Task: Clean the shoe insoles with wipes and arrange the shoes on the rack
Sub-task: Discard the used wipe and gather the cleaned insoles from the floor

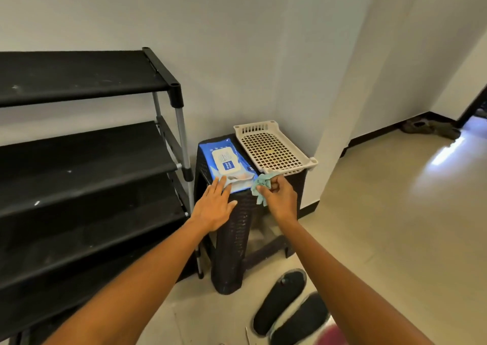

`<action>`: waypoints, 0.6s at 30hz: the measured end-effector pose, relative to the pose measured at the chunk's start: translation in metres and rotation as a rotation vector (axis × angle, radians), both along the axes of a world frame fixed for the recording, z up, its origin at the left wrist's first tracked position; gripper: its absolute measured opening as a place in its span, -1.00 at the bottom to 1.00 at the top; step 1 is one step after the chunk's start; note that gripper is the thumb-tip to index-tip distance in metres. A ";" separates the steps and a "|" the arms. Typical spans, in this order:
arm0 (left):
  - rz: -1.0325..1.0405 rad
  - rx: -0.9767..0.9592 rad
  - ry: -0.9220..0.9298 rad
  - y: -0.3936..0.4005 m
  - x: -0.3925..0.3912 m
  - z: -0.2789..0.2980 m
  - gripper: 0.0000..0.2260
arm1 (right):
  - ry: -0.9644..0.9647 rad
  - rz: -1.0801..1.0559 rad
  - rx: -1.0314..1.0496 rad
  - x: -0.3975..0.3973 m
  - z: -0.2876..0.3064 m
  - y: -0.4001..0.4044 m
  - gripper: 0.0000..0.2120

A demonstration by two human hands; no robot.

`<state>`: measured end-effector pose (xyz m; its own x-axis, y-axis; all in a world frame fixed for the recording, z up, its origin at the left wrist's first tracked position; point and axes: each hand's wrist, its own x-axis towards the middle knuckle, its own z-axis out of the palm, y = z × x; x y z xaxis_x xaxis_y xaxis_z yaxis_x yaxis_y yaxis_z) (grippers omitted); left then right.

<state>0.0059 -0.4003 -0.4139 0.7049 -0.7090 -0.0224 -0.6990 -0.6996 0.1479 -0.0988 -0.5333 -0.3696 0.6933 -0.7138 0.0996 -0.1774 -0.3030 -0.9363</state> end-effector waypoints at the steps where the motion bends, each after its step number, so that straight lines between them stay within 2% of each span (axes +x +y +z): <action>1: 0.002 -0.029 0.008 -0.004 0.008 0.000 -0.45 | -0.011 0.009 -0.018 0.009 0.001 -0.001 -0.75; 6: 0.039 -0.153 0.057 -0.023 0.056 0.012 -0.47 | -0.009 -0.008 -0.171 0.054 -0.001 -0.003 -0.81; 9: 0.039 -0.148 0.095 -0.032 0.071 0.016 -0.47 | 0.051 -0.028 -0.311 0.074 -0.005 -0.006 -0.86; 12: 0.026 -0.197 0.109 -0.034 0.071 0.018 -0.46 | 0.113 -0.015 -0.388 0.085 -0.009 -0.007 -0.83; 15: -0.017 -0.291 0.026 -0.026 0.058 0.015 -0.43 | 0.155 0.055 -0.453 0.082 -0.020 -0.003 -0.74; 18: -0.115 -0.205 -0.097 -0.020 0.050 0.003 -0.44 | 0.202 0.181 -0.544 0.072 -0.031 -0.001 -0.65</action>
<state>0.0556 -0.4200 -0.4109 0.6108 -0.7677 0.1938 -0.7904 -0.5767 0.2065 -0.0265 -0.5342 -0.4003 0.8424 -0.4661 0.2704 -0.2365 -0.7707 -0.5918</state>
